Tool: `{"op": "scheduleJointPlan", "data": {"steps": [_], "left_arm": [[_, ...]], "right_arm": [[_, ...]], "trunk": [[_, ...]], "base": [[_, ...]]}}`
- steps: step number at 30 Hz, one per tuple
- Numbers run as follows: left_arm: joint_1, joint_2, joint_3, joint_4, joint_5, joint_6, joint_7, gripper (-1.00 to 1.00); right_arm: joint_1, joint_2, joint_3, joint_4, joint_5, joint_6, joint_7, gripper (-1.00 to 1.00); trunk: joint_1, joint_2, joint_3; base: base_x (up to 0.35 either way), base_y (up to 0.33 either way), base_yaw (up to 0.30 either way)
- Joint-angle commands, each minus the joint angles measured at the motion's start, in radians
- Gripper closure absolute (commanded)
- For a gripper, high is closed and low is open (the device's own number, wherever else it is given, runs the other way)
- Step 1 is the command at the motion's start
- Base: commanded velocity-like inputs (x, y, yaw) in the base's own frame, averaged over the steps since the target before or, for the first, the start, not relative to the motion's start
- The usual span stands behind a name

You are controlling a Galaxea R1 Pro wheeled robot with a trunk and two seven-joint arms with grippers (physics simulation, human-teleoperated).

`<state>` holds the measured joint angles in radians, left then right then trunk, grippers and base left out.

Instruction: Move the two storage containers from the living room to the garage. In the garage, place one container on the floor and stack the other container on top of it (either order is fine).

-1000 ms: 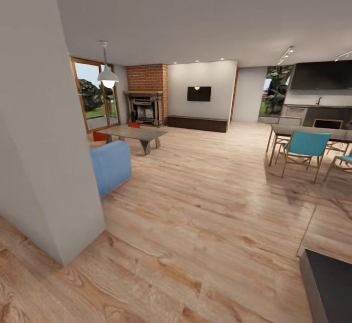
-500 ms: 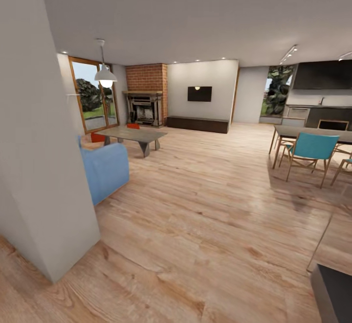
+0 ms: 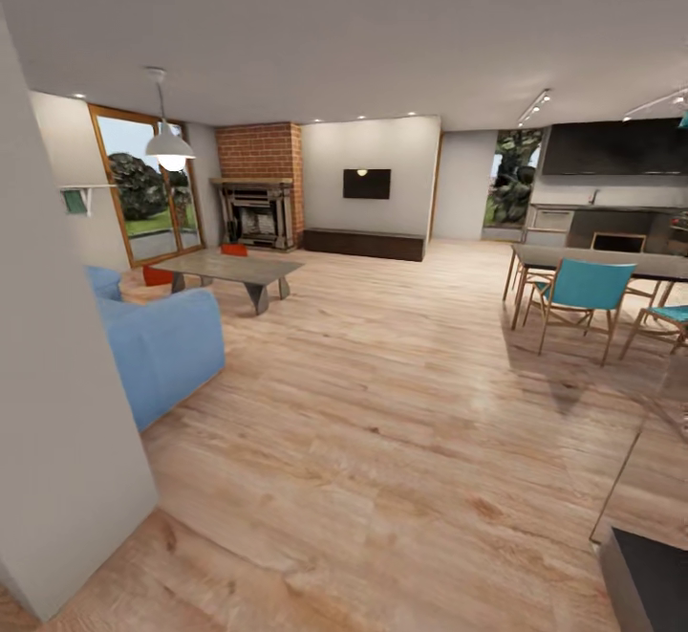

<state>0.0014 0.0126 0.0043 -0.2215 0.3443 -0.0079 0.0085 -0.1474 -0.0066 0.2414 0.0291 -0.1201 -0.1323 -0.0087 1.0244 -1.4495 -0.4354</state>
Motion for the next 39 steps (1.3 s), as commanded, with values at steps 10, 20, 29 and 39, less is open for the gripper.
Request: {"op": "scheduleJointPlan", "data": {"steps": [10, 20, 29, 39], "left_arm": [[0.000, 0.001, 0.000, -0.001, -0.001, 0.003, -0.001, -1.00], [0.000, 0.001, 0.000, -0.001, -0.004, 0.000, -0.010, -1.00], [0.000, 0.001, -0.001, -0.001, -0.007, -0.001, -0.010, -1.00], [0.000, 0.001, 0.000, -0.009, -0.007, 0.002, -0.007, -1.00]], "right_arm": [[-0.001, -0.001, 0.010, 0.003, -0.009, -0.005, 0.000, -1.00], [-0.001, -0.002, 0.015, 0.003, -0.006, -0.006, -0.009, -1.00], [-0.001, -0.002, 0.016, 0.003, -0.002, -0.006, -0.006, -1.00], [-0.001, -0.010, 0.016, 0.003, -0.001, -0.006, -0.006, -1.00]], "trunk": [[0.001, 0.000, -0.001], [0.001, 0.000, -0.001], [0.001, 0.000, -0.001], [0.001, 0.000, -0.001]], "base": [[0.323, 0.000, -0.238], [0.323, 0.000, -0.022], [0.323, 0.000, 0.000], [0.323, 0.000, 0.000]]}}
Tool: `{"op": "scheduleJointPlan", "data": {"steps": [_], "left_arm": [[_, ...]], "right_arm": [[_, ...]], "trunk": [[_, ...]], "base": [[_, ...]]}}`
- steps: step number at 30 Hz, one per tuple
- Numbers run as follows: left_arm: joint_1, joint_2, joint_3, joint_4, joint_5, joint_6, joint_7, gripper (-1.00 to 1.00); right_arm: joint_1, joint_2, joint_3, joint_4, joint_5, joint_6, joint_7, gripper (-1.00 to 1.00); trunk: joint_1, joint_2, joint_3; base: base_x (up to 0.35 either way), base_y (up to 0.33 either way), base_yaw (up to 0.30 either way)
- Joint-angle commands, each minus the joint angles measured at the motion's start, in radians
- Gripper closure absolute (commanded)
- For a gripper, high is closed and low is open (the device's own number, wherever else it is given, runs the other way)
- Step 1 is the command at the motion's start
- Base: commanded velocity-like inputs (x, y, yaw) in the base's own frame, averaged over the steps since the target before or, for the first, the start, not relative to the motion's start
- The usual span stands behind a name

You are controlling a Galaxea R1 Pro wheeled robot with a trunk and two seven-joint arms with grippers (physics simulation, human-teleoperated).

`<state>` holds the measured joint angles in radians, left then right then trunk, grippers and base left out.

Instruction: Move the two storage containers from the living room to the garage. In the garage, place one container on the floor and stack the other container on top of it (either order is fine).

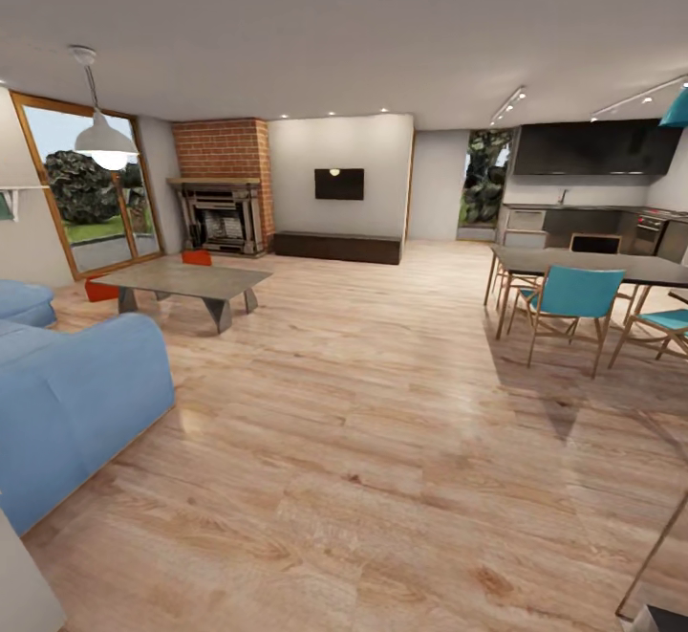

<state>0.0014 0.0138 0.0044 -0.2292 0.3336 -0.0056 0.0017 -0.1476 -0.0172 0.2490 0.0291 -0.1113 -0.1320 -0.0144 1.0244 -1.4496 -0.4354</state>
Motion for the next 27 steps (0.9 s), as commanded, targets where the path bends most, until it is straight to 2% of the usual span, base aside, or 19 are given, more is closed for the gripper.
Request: {"op": "scheduleJointPlan", "data": {"steps": [1, 27], "left_arm": [[0.000, 0.000, 0.000, -0.004, 0.004, 0.000, 0.002, -1.00], [0.000, -0.002, -0.006, -0.010, 0.001, -0.001, 0.006, -1.00]], "right_arm": [[-0.001, 0.000, 0.009, 0.003, -0.010, -0.006, -0.001, -1.00], [-0.001, 0.005, 0.009, 0.002, -0.011, -0.006, 0.005, -1.00]], "trunk": [[0.001, 0.000, -0.001], [0.001, 0.000, -0.001]], "base": [[0.323, 0.000, 0.000], [0.323, 0.000, 0.000]]}}
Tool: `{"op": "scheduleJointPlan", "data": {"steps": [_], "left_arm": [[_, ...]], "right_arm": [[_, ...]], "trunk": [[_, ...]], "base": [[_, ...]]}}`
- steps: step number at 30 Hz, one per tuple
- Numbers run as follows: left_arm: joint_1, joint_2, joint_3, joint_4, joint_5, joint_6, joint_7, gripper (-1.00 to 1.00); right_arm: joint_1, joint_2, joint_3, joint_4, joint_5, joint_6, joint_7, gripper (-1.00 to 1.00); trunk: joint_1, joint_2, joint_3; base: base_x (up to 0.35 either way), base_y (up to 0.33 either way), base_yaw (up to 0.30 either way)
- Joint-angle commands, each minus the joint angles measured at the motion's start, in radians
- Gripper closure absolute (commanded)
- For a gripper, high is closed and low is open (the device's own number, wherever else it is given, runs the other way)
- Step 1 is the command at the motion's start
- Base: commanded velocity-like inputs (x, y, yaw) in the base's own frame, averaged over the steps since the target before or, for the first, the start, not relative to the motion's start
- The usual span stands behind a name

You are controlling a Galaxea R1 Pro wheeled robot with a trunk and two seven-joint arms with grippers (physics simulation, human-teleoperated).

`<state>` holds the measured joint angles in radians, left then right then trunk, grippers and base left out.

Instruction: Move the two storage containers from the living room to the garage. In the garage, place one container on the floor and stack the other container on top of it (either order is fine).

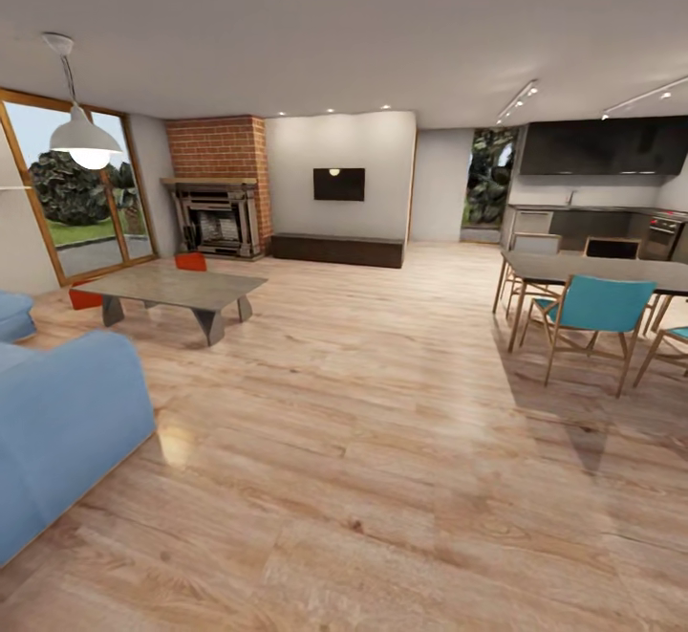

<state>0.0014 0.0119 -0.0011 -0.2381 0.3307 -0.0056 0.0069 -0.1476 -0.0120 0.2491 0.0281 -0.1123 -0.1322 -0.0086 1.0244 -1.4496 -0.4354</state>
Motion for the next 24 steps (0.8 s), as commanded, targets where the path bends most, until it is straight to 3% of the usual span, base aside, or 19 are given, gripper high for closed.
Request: {"op": "scheduleJointPlan", "data": {"steps": [1, 24], "left_arm": [[0.000, 0.000, 0.000, -0.001, 0.004, -0.001, 0.001, -1.00], [0.000, -0.001, 0.000, 0.001, 0.005, -0.003, 0.001, -1.00]], "right_arm": [[-0.001, 0.000, 0.009, 0.003, -0.010, -0.006, -0.001, -1.00], [-0.001, -0.006, 0.011, 0.003, -0.011, -0.005, -0.016, -1.00]], "trunk": [[0.001, 0.000, -0.001], [0.001, 0.000, -0.001]], "base": [[0.323, 0.000, 0.000], [0.323, 0.000, 0.000]]}}
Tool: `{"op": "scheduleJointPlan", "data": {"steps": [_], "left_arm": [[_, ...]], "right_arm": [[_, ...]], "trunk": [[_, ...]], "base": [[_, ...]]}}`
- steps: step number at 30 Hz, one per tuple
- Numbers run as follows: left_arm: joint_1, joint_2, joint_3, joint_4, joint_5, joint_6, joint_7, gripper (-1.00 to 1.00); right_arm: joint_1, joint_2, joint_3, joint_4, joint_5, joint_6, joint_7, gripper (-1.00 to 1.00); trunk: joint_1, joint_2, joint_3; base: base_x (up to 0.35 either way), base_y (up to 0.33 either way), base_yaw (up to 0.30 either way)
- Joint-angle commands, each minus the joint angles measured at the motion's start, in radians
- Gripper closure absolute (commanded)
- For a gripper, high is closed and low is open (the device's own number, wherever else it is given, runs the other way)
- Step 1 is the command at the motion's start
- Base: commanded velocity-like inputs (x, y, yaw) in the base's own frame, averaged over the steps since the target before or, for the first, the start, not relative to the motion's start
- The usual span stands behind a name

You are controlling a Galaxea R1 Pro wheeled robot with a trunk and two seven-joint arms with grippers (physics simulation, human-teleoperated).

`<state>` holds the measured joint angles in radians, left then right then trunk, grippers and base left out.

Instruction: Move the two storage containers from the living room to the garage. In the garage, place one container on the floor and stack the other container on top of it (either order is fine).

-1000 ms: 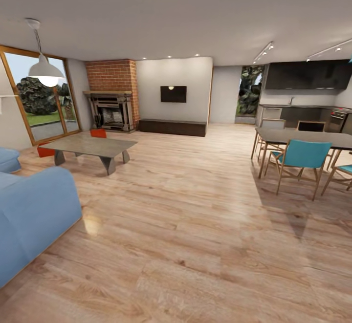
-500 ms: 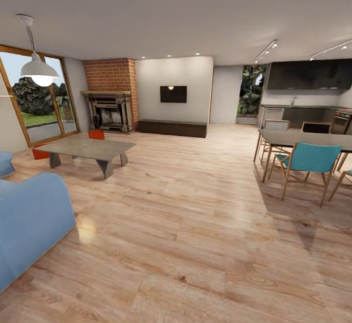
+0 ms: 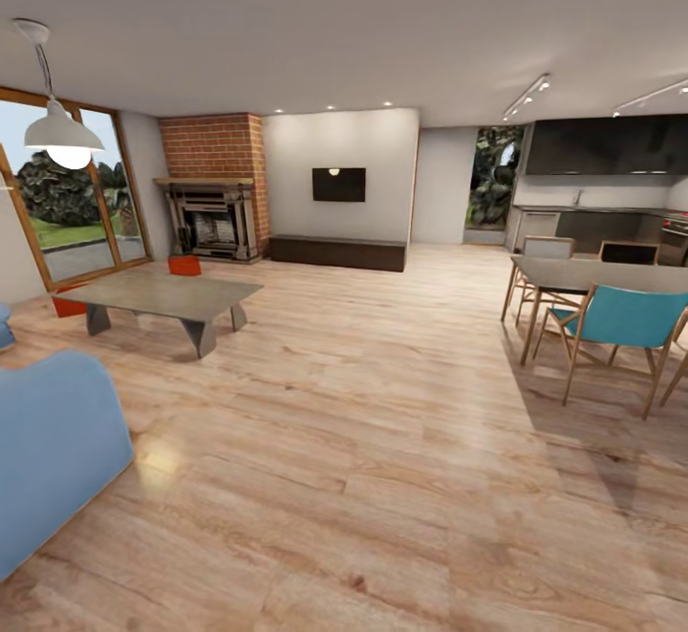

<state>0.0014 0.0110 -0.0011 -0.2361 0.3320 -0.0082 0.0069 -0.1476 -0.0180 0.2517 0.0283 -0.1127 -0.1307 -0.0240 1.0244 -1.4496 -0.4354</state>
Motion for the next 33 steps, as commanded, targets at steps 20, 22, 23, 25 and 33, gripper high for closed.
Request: {"op": "scheduleJointPlan", "data": {"steps": [20, 22, 23, 25, 33], "left_arm": [[0.000, 0.001, 0.000, -0.002, 0.004, 0.000, 0.001, -1.00], [0.000, 0.001, 0.000, -0.002, 0.004, 0.000, 0.001, -1.00], [0.000, 0.001, 0.000, -0.002, 0.004, 0.000, 0.001, -1.00], [0.000, 0.000, 0.000, -0.002, 0.004, 0.000, 0.001, -1.00], [0.000, 0.001, 0.000, -0.002, 0.004, 0.001, 0.001, -1.00]], "right_arm": [[-0.001, 0.000, 0.009, 0.003, -0.010, -0.007, -0.001, -1.00], [-0.001, 0.000, 0.009, 0.003, -0.010, -0.007, -0.001, -1.00], [-0.001, 0.000, 0.009, 0.003, -0.010, -0.007, -0.001, -1.00], [-0.001, 0.000, 0.009, 0.003, -0.010, -0.007, -0.001, -1.00], [-0.001, 0.000, 0.009, 0.002, -0.010, -0.007, 0.001, -1.00]], "trunk": [[0.001, 0.000, -0.001], [0.001, 0.000, -0.001], [0.001, 0.000, -0.001], [0.001, 0.000, -0.001], [0.001, 0.000, -0.001]], "base": [[0.323, 0.000, 0.000], [0.323, 0.000, 0.000], [0.323, 0.000, 0.000], [0.323, 0.000, 0.000], [0.323, 0.000, 0.000]]}}
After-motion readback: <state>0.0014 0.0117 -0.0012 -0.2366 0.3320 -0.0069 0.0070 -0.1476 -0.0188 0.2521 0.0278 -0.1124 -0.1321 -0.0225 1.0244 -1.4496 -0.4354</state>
